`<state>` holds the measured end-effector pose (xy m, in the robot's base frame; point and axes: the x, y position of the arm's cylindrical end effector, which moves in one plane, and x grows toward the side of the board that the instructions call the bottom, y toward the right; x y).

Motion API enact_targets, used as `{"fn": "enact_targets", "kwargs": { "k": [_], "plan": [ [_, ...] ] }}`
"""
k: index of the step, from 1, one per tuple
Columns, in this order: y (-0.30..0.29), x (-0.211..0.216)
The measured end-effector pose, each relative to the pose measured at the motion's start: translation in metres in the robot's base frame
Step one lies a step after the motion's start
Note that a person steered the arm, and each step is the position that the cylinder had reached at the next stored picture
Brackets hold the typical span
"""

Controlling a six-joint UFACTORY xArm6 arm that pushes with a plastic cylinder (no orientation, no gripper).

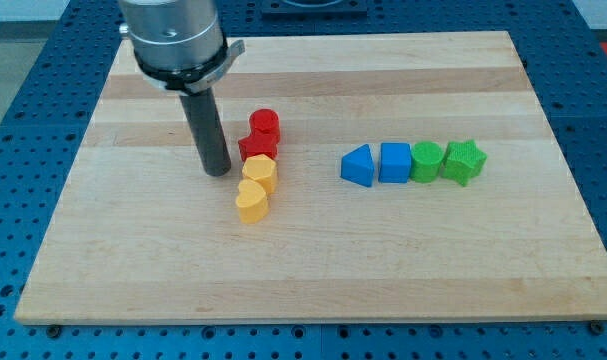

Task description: Slide the red star closer to the blue triangle

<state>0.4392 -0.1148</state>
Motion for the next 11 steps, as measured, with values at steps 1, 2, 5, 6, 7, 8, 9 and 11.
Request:
{"fn": "enact_targets", "kwargs": {
  "k": [1,2,5,6,7,8,9,11],
  "plan": [
    [0.017,-0.011],
    [0.032,-0.012],
    [0.078,-0.018],
    [0.09,-0.02],
    [0.102,-0.023],
    [0.111,-0.023],
    [0.11,-0.023],
    [0.065,-0.023]
  ]
}}
